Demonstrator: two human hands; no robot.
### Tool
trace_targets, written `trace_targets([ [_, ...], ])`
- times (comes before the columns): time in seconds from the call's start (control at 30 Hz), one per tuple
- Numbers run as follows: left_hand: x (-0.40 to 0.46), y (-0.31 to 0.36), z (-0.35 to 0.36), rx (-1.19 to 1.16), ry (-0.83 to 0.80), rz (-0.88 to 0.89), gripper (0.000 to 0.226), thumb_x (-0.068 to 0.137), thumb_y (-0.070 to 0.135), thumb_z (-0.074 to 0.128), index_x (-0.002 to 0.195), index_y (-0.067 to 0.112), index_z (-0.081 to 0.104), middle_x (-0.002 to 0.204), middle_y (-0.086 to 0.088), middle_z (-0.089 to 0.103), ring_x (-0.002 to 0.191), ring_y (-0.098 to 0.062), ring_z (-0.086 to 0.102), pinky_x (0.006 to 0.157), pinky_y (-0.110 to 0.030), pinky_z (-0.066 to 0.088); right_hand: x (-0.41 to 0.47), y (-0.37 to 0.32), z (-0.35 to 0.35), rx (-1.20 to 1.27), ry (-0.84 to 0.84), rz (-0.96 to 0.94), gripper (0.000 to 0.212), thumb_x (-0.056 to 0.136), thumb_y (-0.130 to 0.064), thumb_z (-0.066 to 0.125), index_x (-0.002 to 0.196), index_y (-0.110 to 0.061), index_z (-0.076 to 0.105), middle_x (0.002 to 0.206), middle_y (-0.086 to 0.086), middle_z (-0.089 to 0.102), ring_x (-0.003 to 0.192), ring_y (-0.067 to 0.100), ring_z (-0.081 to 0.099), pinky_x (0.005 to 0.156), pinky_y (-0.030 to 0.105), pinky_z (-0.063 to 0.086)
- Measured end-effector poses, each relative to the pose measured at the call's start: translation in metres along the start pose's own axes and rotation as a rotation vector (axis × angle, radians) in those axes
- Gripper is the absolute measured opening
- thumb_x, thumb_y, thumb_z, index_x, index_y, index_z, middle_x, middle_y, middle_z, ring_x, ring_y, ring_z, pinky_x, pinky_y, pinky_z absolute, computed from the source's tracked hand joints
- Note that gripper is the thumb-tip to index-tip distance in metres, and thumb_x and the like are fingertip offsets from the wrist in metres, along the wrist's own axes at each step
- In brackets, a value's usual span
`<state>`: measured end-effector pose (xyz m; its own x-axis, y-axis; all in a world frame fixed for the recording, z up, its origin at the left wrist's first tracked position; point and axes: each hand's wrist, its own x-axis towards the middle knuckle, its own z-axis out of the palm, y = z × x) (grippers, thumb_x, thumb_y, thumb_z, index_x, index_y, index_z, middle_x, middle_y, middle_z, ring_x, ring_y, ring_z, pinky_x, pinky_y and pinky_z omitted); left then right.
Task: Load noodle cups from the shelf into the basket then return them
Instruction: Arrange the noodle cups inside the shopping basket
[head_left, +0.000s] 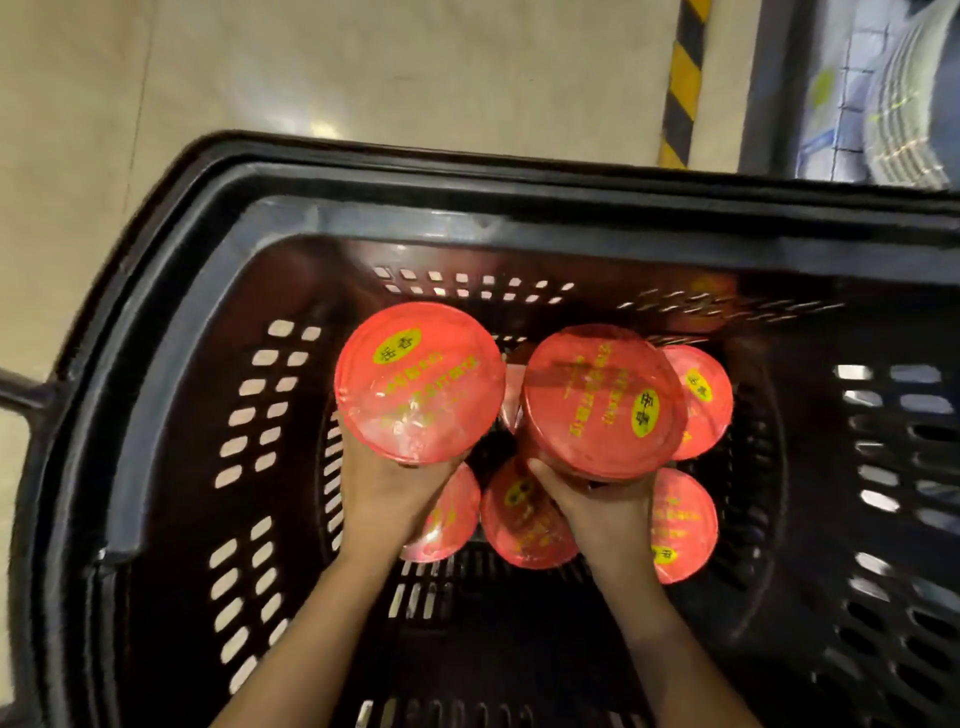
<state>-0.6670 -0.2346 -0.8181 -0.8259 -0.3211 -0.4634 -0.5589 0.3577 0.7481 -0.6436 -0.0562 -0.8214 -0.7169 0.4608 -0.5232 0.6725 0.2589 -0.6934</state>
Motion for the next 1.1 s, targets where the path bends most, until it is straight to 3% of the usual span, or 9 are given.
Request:
trace_targets([
  [0.07, 0.0, -0.004, -0.002, -0.041, -0.043, -0.025, 0.056, 0.051, 0.032, 0.088, 0.095, 0.036, 0.055, 0.089, 0.021, 0.061, 0.081, 0.022, 0.054, 0.071, 0.004, 0.034, 0.0, 0.001, -0.002, -0.013, -0.036, -0.023, 0.114, 0.038, -0.058, 0.086, 0.13, -0.003, 0.046, 0.129, 0.01, 0.055, 0.121, 0.021, 0.052, 0.108, 0.027, 0.036],
  [0.17, -0.005, -0.002, -0.012, -0.048, -0.133, -0.035, 0.035, 0.055, 0.041, 0.077, 0.083, 0.035, 0.057, 0.075, 0.024, 0.066, 0.077, 0.011, 0.061, 0.068, -0.002, 0.043, -0.008, 0.002, -0.01, -0.008, -0.141, -0.016, 0.081, 0.053, -0.032, 0.088, 0.122, -0.017, 0.049, 0.125, 0.002, 0.056, 0.119, 0.019, 0.052, 0.102, 0.015, 0.036],
  [0.3, -0.017, 0.011, -0.028, -0.047, -0.233, -0.135, 0.075, 0.061, 0.035, 0.087, 0.123, 0.03, 0.044, 0.111, 0.004, 0.059, 0.104, -0.017, 0.06, 0.086, -0.033, 0.051, -0.025, -0.006, -0.03, 0.066, -0.193, 0.064, 0.088, 0.057, -0.036, 0.083, 0.134, -0.023, 0.042, 0.131, -0.004, 0.052, 0.121, 0.012, 0.05, 0.101, 0.027, 0.04],
  [0.43, -0.032, 0.038, -0.043, -0.135, -0.309, -0.275, 0.085, 0.068, 0.03, 0.077, 0.132, 0.039, 0.023, 0.109, 0.026, 0.046, 0.103, 0.006, 0.05, 0.089, -0.017, 0.035, -0.042, -0.024, -0.053, 0.173, -0.355, 0.225, 0.102, 0.067, -0.005, 0.082, 0.142, -0.029, 0.018, 0.13, -0.011, 0.043, 0.12, 0.009, 0.045, 0.1, 0.028, 0.038],
  [0.53, -0.035, 0.043, -0.051, -0.26, -0.312, -0.353, 0.069, 0.069, 0.055, 0.069, 0.128, 0.038, 0.036, 0.108, 0.005, 0.062, 0.098, -0.011, 0.064, 0.093, -0.03, 0.046, -0.052, -0.035, -0.067, 0.274, -0.422, 0.339, 0.088, 0.076, -0.022, 0.077, 0.142, -0.037, 0.021, 0.132, -0.008, 0.049, 0.111, 0.004, 0.055, 0.1, 0.03, 0.041],
  [0.63, -0.032, 0.046, -0.051, -0.347, -0.236, -0.407, 0.046, 0.088, 0.04, 0.051, 0.13, 0.028, 0.038, 0.098, -0.012, 0.069, 0.086, -0.023, 0.07, 0.086, -0.039, 0.053, -0.054, -0.038, -0.071, 0.325, -0.323, 0.371, 0.056, 0.091, -0.038, 0.05, 0.143, -0.037, 0.028, 0.137, -0.002, 0.049, 0.109, 0.006, 0.058, 0.087, 0.019, 0.044],
  [0.77, -0.026, 0.048, -0.05, -0.358, -0.207, -0.384, 0.037, 0.096, 0.02, 0.045, 0.133, 0.023, 0.038, 0.081, -0.007, 0.071, 0.078, -0.023, 0.069, 0.078, -0.037, 0.054, -0.049, -0.045, -0.063, 0.34, -0.222, 0.369, 0.045, 0.096, -0.038, 0.042, 0.14, -0.032, 0.035, 0.129, 0.0, 0.055, 0.098, 0.007, 0.064, 0.071, 0.012, 0.051],
  [0.87, -0.024, 0.047, -0.053, -0.364, -0.207, -0.344, 0.031, 0.096, 0.016, 0.045, 0.126, 0.023, 0.043, 0.07, -0.001, 0.071, 0.066, -0.012, 0.068, 0.066, -0.023, 0.055, -0.047, -0.046, -0.061, 0.347, -0.173, 0.348, 0.041, 0.097, -0.031, 0.043, 0.138, -0.024, 0.039, 0.111, -0.001, 0.062, 0.081, 0.004, 0.069, 0.064, 0.009, 0.052],
  [1.1, -0.014, 0.048, -0.052, -0.394, -0.199, -0.341, 0.032, 0.097, 0.013, 0.043, 0.129, 0.019, 0.043, 0.063, 0.002, 0.07, 0.062, -0.009, 0.067, 0.062, -0.019, 0.054, -0.032, -0.059, -0.043, 0.376, -0.074, 0.378, 0.034, 0.098, -0.023, 0.044, 0.133, -0.023, 0.043, 0.107, -0.001, 0.061, 0.083, 0.015, 0.067, 0.07, 0.02, 0.051],
])
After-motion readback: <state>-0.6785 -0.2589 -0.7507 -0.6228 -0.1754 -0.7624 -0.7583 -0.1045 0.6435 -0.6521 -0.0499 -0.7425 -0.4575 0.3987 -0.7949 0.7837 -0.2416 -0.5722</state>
